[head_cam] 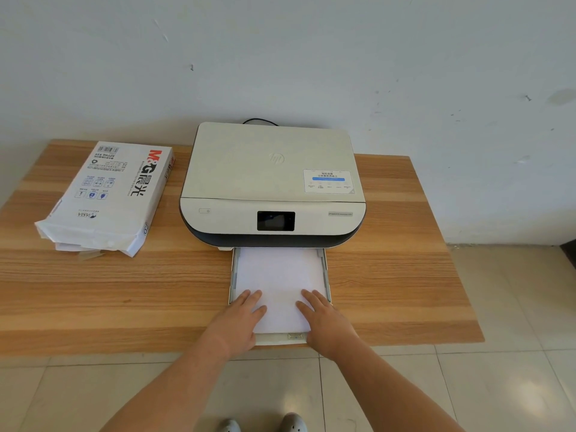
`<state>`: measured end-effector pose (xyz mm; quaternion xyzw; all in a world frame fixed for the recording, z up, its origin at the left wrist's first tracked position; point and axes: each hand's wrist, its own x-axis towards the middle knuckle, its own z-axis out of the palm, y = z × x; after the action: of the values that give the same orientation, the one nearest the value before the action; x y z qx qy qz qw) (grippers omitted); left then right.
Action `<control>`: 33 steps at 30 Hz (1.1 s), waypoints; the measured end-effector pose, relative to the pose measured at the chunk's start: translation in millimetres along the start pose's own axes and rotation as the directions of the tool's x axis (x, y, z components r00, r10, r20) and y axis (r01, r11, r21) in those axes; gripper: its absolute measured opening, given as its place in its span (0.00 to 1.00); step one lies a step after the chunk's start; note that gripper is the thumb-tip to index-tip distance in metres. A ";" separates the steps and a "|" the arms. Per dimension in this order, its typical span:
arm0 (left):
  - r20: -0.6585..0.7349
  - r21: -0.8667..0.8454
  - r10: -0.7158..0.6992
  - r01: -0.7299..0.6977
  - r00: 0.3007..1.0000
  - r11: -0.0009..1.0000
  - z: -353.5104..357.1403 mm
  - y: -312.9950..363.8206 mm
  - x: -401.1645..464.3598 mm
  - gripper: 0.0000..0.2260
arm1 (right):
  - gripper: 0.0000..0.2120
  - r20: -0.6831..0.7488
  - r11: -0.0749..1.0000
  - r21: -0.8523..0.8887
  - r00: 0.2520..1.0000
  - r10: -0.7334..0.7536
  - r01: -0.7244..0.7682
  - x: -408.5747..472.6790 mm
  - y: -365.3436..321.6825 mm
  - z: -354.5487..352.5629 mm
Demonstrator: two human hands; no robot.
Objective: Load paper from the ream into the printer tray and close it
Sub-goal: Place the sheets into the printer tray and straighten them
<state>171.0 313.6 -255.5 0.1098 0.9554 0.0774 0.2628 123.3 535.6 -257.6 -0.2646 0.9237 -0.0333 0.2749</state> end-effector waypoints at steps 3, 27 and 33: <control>0.003 0.009 0.005 -0.005 1.000 1.000 0.2 -0.2 -0.5 0.28 | 0.35 0.002 1.000 0.001 1.000 -0.002 0.002 -1.1 -0.3 -0.9; -0.007 0.039 0.000 0.001 1.000 0.999 -6.4 0.3 3.1 0.30 | 0.37 0.018 0.999 -0.048 1.000 0.003 -0.002 1.7 -2.1 -8.5; 0.042 0.062 -0.010 0.008 0.999 0.998 -8.6 0.8 6.1 0.32 | 0.41 0.059 0.993 -0.117 0.998 0.002 0.005 8.9 -5.4 -9.8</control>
<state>161.5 315.1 -250.9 0.1153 0.9521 0.0440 0.2799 114.4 525.7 -252.6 -0.2818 0.9154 0.0283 0.2861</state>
